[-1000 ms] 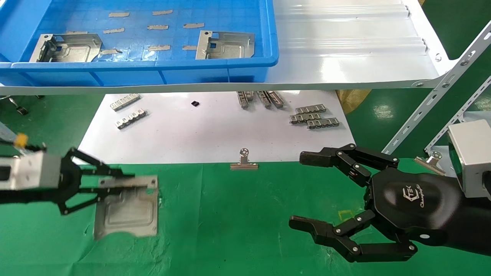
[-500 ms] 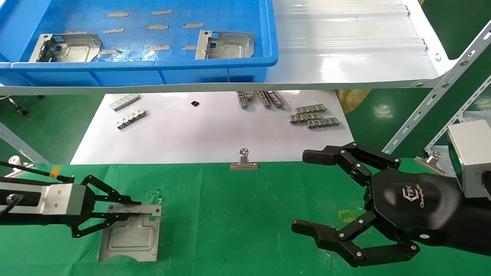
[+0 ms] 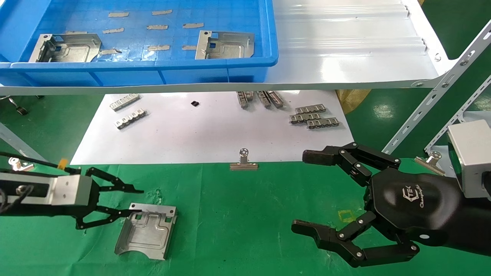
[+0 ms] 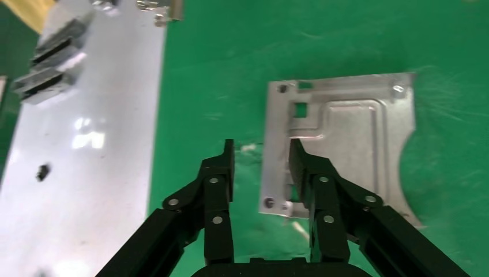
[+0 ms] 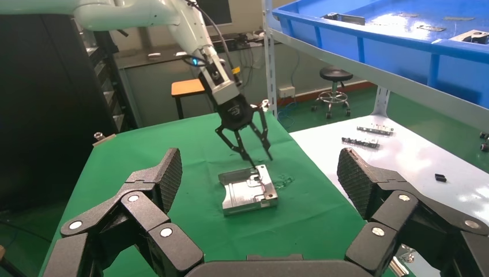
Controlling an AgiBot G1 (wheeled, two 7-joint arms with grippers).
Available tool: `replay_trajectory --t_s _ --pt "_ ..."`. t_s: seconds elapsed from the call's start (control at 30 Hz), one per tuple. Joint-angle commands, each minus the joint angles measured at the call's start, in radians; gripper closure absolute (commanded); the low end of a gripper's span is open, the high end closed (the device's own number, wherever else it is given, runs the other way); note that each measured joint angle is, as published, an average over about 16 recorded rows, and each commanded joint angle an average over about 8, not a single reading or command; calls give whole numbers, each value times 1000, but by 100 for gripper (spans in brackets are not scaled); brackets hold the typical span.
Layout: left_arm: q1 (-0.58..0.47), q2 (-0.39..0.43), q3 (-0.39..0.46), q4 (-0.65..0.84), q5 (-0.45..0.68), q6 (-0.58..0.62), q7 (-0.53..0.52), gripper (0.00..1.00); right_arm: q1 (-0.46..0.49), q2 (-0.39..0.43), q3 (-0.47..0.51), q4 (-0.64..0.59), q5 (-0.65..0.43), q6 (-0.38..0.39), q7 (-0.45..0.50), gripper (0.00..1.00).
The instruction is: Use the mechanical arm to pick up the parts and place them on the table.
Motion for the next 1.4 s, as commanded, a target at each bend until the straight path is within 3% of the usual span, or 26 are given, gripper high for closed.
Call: replay_trajectory --t_s 0.03,0.33,0.67,1.4 --pt "-10 4 2 19 -3 1 7 0 0 0 0 0 0 0 0 0" --pt "22 -22 -63 87 -148 14 -170 0 0 0 0 0 0 0 0 0" --pt "41 -28 -76 75 -167 13 -187 0 0 0 0 0 0 0 0 0" --pt "253 -91 -281 -324 -252 -21 -442 0 0 0 0 0 0 0 0 0"
